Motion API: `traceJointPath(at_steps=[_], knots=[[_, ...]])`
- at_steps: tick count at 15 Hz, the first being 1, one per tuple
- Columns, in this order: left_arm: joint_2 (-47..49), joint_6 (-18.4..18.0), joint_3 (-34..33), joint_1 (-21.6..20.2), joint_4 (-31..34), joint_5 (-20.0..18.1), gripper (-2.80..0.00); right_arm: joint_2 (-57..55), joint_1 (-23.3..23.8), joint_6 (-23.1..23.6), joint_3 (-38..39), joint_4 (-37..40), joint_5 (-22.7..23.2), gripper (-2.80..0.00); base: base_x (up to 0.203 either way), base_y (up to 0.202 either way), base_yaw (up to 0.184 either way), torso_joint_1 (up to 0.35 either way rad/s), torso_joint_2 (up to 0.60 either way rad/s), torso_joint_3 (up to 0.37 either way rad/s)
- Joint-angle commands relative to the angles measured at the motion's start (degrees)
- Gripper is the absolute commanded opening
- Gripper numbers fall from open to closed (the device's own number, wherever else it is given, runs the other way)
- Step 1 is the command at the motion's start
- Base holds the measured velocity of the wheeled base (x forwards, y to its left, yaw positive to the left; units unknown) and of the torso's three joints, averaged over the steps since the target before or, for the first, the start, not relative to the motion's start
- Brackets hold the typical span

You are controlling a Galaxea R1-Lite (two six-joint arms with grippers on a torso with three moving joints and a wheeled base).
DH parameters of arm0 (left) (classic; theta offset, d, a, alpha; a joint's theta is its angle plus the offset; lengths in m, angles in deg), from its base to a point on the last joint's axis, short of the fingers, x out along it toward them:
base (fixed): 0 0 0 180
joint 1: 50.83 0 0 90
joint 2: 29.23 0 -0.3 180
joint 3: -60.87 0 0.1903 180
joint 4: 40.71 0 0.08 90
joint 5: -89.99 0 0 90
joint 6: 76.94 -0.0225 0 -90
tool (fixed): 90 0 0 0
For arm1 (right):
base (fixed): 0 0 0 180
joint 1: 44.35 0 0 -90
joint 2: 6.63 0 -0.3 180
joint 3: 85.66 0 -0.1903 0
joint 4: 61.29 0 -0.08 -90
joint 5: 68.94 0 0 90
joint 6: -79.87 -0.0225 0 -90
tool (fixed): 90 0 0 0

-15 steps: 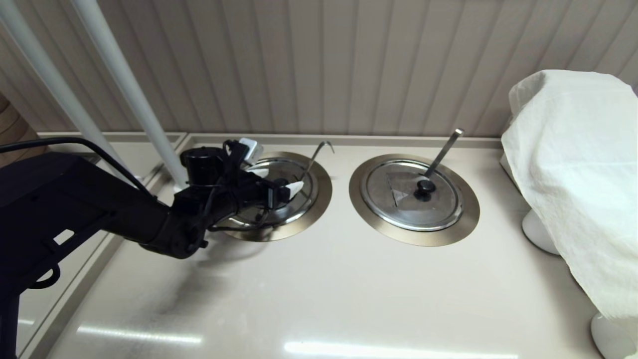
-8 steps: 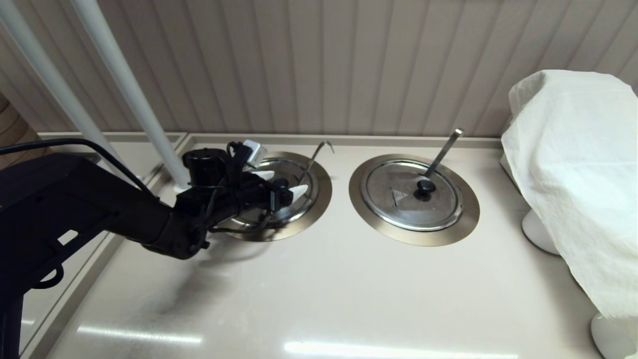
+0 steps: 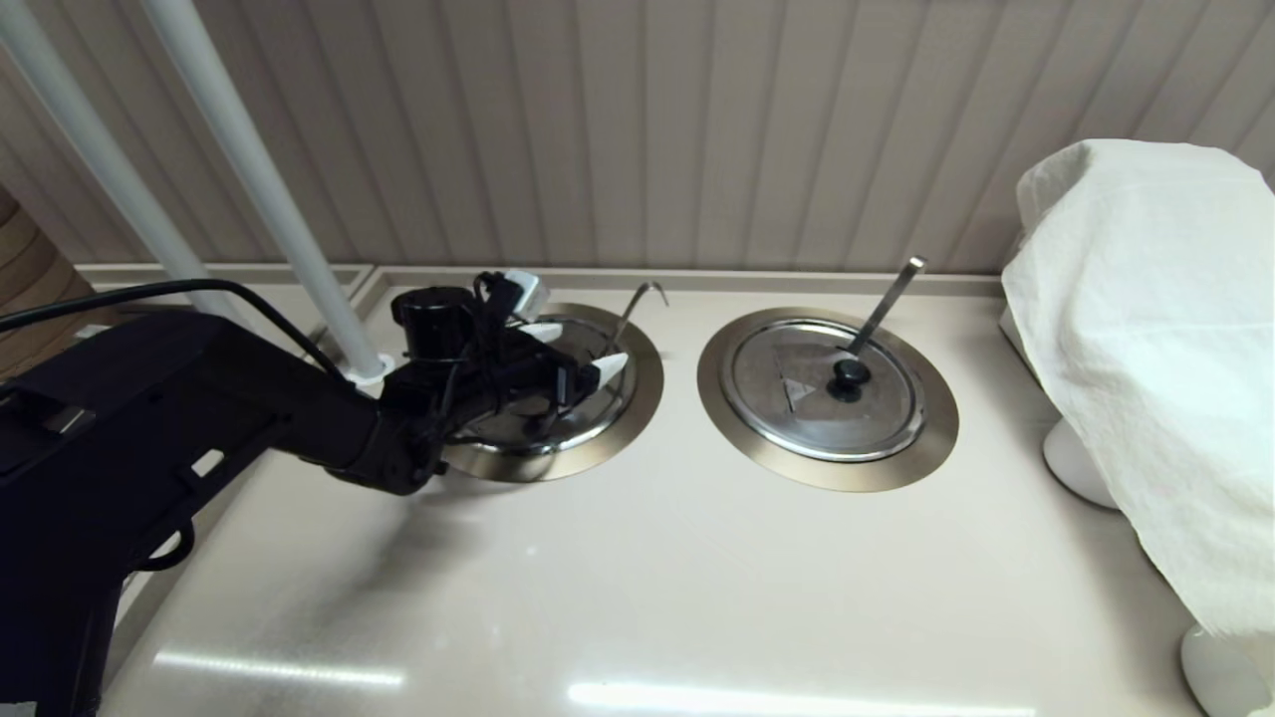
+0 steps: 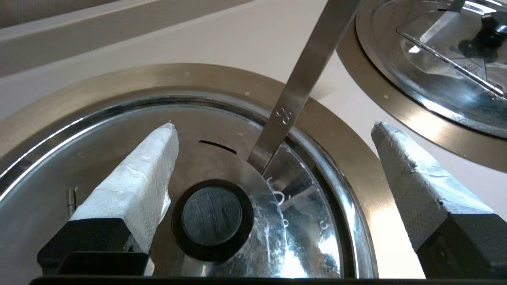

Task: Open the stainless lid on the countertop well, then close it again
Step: Put the spoon in the groove

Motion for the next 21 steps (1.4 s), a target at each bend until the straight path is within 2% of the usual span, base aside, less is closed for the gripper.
traceJointPath(at_steps=[1,9,13,18,21], knots=[[1.8,0.0,2.2,0.2,-0.2,0.0,0.0,0.0,0.0,0.0,0.0,0.0,0.0,0.0,0.0,0.0,0.0,0.0,0.0,0.0],[7.9,0.0,12.0,0.0,2.1,0.4,0.0,0.0,0.0,0.0,0.0,0.0,0.0,0.0,0.0,0.0,0.0,0.0,0.0,0.0],[10.4,0.2,15.2,-1.7,2.1,0.4,0.0,0.0,0.0,0.0,0.0,0.0,0.0,0.0,0.0,0.0,0.0,0.0,0.0,0.0],[13.4,0.4,22.8,-3.2,5.9,0.4,0.0,0.0,0.0,0.0,0.0,0.0,0.0,0.0,0.0,0.0,0.0,0.0,0.0,0.0],[14.4,0.4,24.4,-4.8,6.7,0.4,0.0,0.0,0.0,0.0,0.0,0.0,0.0,0.0,0.0,0.0,0.0,0.0,0.0,0.0]])
